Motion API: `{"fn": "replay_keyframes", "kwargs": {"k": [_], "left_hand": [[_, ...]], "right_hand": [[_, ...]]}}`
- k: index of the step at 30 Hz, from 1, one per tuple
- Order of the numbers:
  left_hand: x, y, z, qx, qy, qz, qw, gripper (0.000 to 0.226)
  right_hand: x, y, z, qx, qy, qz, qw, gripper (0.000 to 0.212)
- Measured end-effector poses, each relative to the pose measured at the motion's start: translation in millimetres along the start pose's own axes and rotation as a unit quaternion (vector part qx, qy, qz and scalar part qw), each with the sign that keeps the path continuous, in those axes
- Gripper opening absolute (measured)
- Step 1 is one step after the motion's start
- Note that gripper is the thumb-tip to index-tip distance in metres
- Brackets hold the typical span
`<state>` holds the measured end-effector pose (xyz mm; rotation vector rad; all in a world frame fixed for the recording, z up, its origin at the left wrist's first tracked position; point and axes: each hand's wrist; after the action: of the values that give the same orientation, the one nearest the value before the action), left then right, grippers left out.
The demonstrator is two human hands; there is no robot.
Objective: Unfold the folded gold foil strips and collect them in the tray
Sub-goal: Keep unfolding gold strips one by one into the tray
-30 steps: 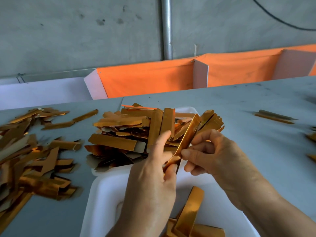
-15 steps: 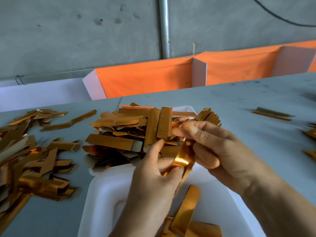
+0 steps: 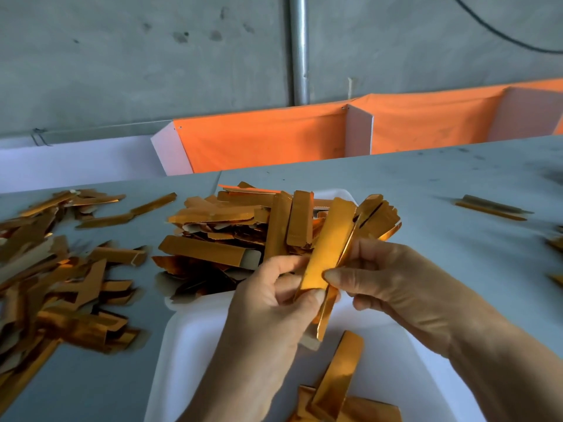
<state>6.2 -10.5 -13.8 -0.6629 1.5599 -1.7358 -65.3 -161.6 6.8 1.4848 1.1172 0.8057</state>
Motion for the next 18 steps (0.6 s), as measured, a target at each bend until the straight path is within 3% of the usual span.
{"fn": "replay_keyframes", "kwargs": {"k": [4,8,11,14,18], "left_hand": [[-1,-2,-1,0.014,0.035,0.040,0.999,0.024],[2,-5,-3,0.022,0.052,0.060,0.997,0.014],[5,-4,-3,0.021,0.063,0.070,0.995,0.029],[1,-2,-2,-0.004,0.064,0.064,0.996,0.022],[-6,-3,-3,-0.037,0.099,0.037,0.994,0.024]], "right_hand": [[7,0,-1,-0.028,-0.020,-0.014,0.999,0.009],[14,0,2,-0.040,-0.071,-0.017,0.997,0.031],[15,-3,6,-0.039,-0.098,-0.080,0.991,0.046],[9,-3,3,-0.068,-0.098,-0.063,0.991,0.059],[-3,3,1,-0.096,-0.092,0.086,0.987,0.023]]}}
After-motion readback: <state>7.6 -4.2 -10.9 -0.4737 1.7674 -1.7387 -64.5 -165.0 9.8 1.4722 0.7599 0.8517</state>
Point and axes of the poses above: each hand's wrist, its own z-axis towards the middle knuckle, its own x-axis out of the palm, y = z × x, and after that the axes turned 5 degrees about x, right-handed
